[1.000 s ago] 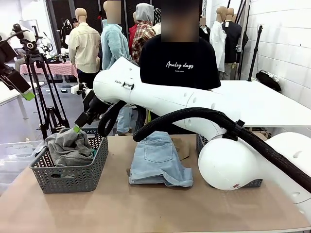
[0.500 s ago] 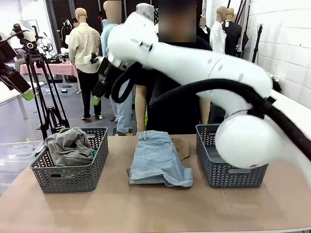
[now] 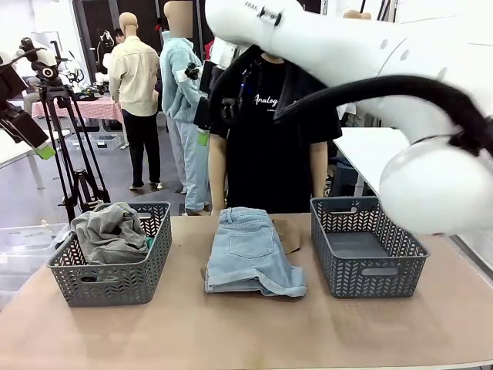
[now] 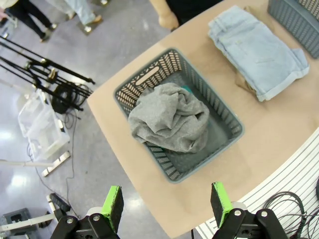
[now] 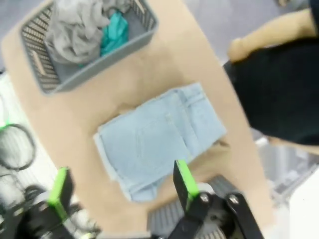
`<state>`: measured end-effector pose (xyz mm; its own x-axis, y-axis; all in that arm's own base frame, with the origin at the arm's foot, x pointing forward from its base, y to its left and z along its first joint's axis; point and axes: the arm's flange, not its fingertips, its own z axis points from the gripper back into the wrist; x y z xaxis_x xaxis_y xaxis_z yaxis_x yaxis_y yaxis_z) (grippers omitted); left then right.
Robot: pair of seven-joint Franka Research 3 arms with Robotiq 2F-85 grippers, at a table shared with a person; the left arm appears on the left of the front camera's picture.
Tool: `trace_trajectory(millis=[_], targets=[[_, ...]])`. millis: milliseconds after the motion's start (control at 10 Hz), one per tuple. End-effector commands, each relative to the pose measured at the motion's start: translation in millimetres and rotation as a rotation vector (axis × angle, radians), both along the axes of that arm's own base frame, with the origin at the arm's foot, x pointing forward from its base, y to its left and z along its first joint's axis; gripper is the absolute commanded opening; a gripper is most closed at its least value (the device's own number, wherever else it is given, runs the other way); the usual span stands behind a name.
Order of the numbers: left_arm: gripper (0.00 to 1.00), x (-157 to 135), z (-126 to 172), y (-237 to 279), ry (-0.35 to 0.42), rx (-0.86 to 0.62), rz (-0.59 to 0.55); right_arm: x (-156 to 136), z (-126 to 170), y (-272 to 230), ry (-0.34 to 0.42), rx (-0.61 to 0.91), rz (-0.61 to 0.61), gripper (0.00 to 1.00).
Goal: Sort the tops and bottoms.
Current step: Lift clothes from the center of the table with your left hand.
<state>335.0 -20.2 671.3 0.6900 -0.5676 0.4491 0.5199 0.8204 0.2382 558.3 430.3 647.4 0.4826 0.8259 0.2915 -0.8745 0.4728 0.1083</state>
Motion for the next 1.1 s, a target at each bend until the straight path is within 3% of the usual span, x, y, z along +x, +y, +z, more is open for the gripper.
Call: trace_trajectory(millis=[0,200,300,600,700,800,1000], targets=[[0.91,-0.6,1.0,1.2,0.0,0.008,-0.004,-185.6,-150.6,-144.6,0.013,0.074,-0.052,1.0],[0.91,-0.6,1.0,1.2,0.0,0.008,-0.004,-181.4,-158.3,-140.8,0.054,-0.024,-0.09,1.0],[0.91,-0.6,1.0,1.2,0.0,0.008,-0.004,-6.8,-11.8,-21.7,0.033,0.023,-0.045,1.0],[0.91,-0.6,1.0,1.2,0.0,0.008,-0.004,-6.8,-11.8,-21.7,0.033,0.023,-0.045,1.0],[0.91,-0.6,1.0,1.2,0.0,0.008,-0.004,-19.4,-21.4,-32.8,0.038,0.017,-0.063,1.0],[0.91,-0.6,1.0,1.2,0.0,0.008,-0.004,-5.7,-47.1,-50.1,0.074,-0.03,-0.053,1.0],[0.91,-0.6,1.0,1.2,0.0,0.008,-0.004,-23.3,-54.1,-131.5,0.074,0.098,-0.14,1.0]])
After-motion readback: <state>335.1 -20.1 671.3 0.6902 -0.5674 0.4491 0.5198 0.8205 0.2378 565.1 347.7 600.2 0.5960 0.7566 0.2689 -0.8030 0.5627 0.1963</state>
